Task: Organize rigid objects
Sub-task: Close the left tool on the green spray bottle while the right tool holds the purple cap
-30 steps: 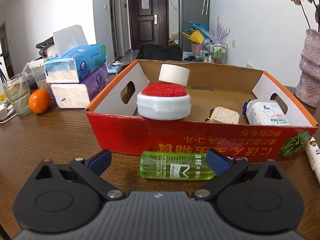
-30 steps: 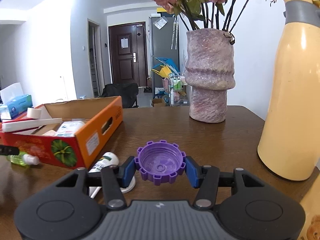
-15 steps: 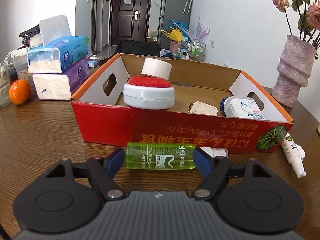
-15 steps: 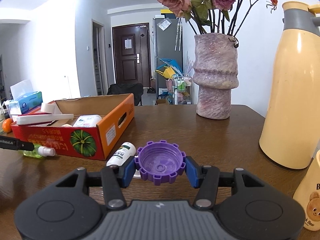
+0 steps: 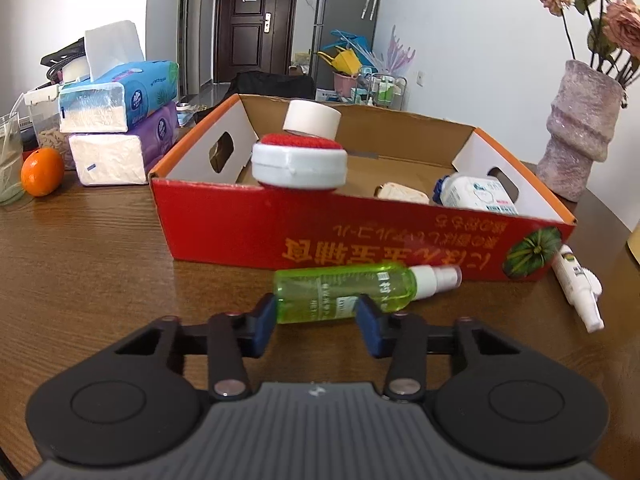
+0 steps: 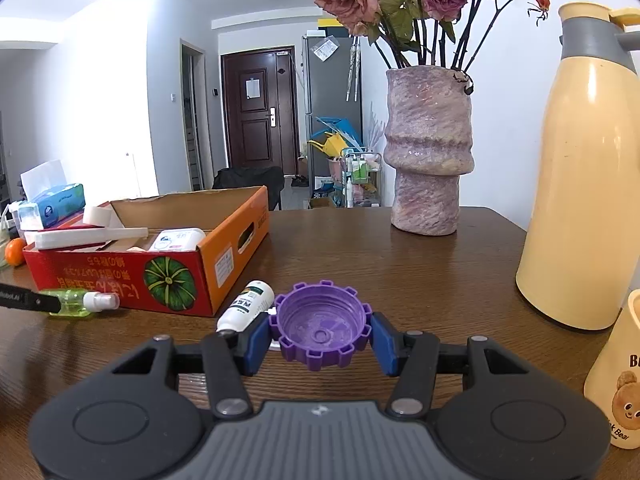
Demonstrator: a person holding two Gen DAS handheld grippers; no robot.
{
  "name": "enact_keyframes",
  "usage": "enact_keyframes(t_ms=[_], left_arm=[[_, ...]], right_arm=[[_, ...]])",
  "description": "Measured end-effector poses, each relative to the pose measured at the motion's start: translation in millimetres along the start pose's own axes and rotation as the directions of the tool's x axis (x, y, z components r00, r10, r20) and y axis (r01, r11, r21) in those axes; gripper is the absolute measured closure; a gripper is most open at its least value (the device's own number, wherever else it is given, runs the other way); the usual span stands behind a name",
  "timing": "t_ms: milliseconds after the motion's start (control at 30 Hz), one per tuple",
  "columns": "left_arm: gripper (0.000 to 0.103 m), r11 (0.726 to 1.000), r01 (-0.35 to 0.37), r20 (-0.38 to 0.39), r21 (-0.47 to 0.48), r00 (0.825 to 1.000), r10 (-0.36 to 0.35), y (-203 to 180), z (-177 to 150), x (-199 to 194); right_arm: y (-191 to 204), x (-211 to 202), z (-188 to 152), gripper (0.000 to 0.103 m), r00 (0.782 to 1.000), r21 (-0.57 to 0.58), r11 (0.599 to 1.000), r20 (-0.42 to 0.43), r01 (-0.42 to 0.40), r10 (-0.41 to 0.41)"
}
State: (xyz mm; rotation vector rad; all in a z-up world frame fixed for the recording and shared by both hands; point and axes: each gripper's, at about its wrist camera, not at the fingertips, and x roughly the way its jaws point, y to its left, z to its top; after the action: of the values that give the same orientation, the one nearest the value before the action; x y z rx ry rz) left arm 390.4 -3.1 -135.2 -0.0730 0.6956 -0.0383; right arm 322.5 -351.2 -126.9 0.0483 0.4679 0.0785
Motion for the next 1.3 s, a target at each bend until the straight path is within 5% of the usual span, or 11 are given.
enact_keyframes(t_ms=[167,300,333,367,433,467,900,1033,1300], left_arm=[[0.080,1.000,0.008,-0.010,0.025,1.000,-0.008,-6.0,-7.5,-6.4],[0.081,0.999,0.027,-0.013,0.038,1.000,-0.027,-9.8,-11.8,-13.2],[0.071,0.999,0.025,-0.007,0.041,1.000,-0.025,-10.9,-12.1,-15.1],[0.046,0.999,0.022,0.005,0.044,1.000,-0.023,-11.1,-11.7,-17.3],[0.013,0.999,0.002,0.054,0.053,0.999,-0.005,-11.9,-11.0,-22.5],[0.010,0.998,0.000,0.075,0.061,0.997,-0.004,-12.2,-10.6,-24.7],[0.009,0.972,0.065,0.019,0.226,0.997,-0.071,-31.6,-4.1,14.0],[0.031,0.961,0.087,-0.017,0.261,0.996,-0.085,-37.9,-8.7,20.4],[0.051,0.953,0.097,-0.005,0.286,0.995,-0.100,-48.3,-22.1,5.3]], right_arm=[[0.2,-1.2,0.6,0.050,1.000,0.003,1.000,0.004,-0.001,0.001],[0.1,-2.6,0.4,0.050,1.000,0.005,1.000,0.006,-0.005,0.005],[0.1,-2.8,0.6,0.050,1.000,0.006,1.000,0.007,-0.005,0.005],[0.0,-3.0,0.6,0.050,1.000,0.006,1.000,0.008,-0.006,0.006],[0.2,-3.3,0.8,0.050,1.000,0.007,1.000,0.009,-0.007,0.007],[0.1,-3.4,0.6,0.050,1.000,0.007,1.000,0.009,-0.007,0.007],[2.5,-2.6,-0.6,0.050,1.000,-0.002,1.000,0.002,-0.002,0.002],[3.5,-1.6,-1.5,0.050,1.000,-0.007,1.000,-0.003,-0.001,0.001],[6.7,-5.9,-2.3,0.050,1.000,-0.003,1.000,0.006,-0.010,0.010]])
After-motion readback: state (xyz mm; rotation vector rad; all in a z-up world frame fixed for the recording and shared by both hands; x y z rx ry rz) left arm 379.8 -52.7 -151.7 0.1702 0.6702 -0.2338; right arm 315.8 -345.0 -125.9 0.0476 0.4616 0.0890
